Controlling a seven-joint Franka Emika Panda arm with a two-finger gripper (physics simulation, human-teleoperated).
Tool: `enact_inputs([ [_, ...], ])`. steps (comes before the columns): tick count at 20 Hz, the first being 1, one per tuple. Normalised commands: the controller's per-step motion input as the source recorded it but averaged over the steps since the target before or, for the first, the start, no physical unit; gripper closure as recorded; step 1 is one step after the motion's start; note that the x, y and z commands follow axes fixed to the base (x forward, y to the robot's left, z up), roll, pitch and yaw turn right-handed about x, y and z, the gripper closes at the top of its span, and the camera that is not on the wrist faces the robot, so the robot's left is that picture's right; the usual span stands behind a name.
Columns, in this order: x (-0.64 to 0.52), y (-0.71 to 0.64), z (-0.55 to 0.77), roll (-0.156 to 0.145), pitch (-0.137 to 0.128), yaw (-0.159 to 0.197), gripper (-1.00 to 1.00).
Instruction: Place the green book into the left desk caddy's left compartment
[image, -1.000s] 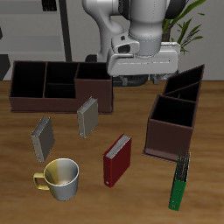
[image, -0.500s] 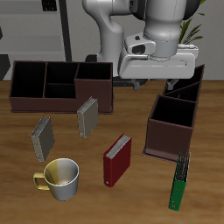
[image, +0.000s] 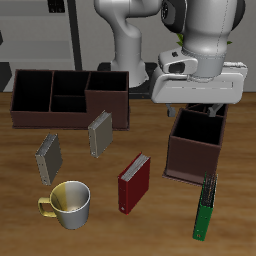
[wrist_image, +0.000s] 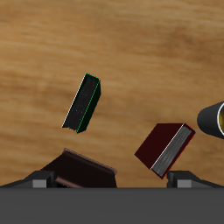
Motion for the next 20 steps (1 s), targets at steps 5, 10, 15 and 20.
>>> enact_inputs([
  [5, 0.36, 0.15, -0.2, 0.04, 0.005, 0.027, -1.0],
  [10, 0.3, 0.03, -0.29, -0.002, -0.004, -0.006, -1.0],
  [15, 0.16, 0.04, -0.3, -0.019, -0.012, -0.026, -1.0],
  [20, 0.14, 0.11, -0.34, 0.004, 0.012, -0.037, -1.0],
])
